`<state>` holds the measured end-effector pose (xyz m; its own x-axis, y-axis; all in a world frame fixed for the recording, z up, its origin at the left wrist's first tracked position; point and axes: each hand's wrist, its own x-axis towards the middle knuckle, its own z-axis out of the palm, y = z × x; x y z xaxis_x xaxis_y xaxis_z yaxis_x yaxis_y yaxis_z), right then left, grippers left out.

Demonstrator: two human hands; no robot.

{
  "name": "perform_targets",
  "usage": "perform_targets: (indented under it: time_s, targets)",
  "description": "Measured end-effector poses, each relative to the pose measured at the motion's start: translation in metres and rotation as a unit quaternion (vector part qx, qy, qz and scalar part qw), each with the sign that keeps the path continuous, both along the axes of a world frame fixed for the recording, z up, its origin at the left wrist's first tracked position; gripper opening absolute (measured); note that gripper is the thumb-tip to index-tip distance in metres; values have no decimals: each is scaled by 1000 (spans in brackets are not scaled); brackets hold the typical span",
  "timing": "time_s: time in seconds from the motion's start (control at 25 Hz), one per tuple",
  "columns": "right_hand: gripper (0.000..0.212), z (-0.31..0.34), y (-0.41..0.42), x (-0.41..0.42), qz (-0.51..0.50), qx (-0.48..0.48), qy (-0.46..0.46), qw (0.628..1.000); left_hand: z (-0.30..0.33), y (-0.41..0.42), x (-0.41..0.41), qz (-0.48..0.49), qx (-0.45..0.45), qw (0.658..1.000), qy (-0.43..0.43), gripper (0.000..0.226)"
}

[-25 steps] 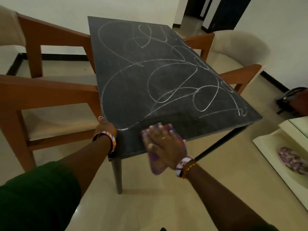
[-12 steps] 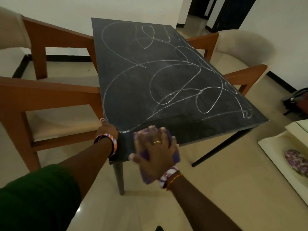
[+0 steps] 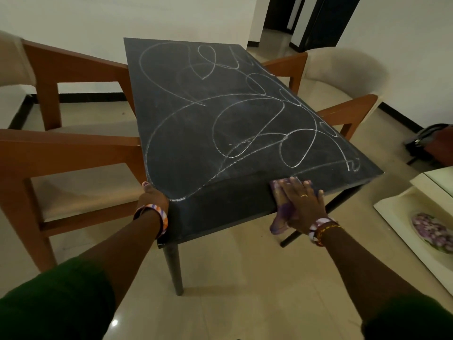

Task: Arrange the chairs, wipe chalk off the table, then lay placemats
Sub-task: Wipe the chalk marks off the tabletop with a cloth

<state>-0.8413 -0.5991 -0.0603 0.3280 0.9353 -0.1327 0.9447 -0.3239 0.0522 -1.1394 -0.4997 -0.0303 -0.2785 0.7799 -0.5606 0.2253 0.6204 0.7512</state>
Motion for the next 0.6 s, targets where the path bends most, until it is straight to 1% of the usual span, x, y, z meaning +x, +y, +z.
perform_targets:
  time_s: [0.08, 0.12, 0.2, 0.28, 0.36, 0.4, 0.44, 0.48, 0.52, 0.6]
  targets:
    - [99, -4, -2, -22, 10, 47, 30, 998, -3, 3, -1, 9, -2, 1000, -8, 52]
    - [97, -9, -1, -45, 38, 68, 51, 996, -6, 5, -2, 12, -1, 1000, -9, 52]
    - [95, -21, 1, -101, 144, 122, 53, 981, -9, 6, -1, 20, 0, 1000, -6, 54]
    - [92, -29, 4, -155, 247, 168, 34, 954, -9, 6, 0, 27, -3, 1000, -8, 55]
    - [83, -31, 7, -185, 295, 179, 78, 935, -9, 5, 0, 34, -7, 999, -20, 55]
    - [78, -30, 9, -183, 308, 189, 94, 928, -9, 5, -1, 35, -8, 999, -24, 55]
    - [74, -29, 11, -169, 318, 212, 84, 920, -10, 6, -2, 35, -9, 999, -26, 55]
    - [70, -30, 12, -146, 317, 217, 65, 921, -10, 6, -2, 34, -8, 999, -25, 55]
    - [68, -30, 14, -120, 297, 215, 34, 930, -11, 6, -3, 33, -5, 999, -22, 55]
    - [77, -22, 13, -62, 199, 163, -16, 966, -11, 6, -4, 26, -2, 999, -19, 55]
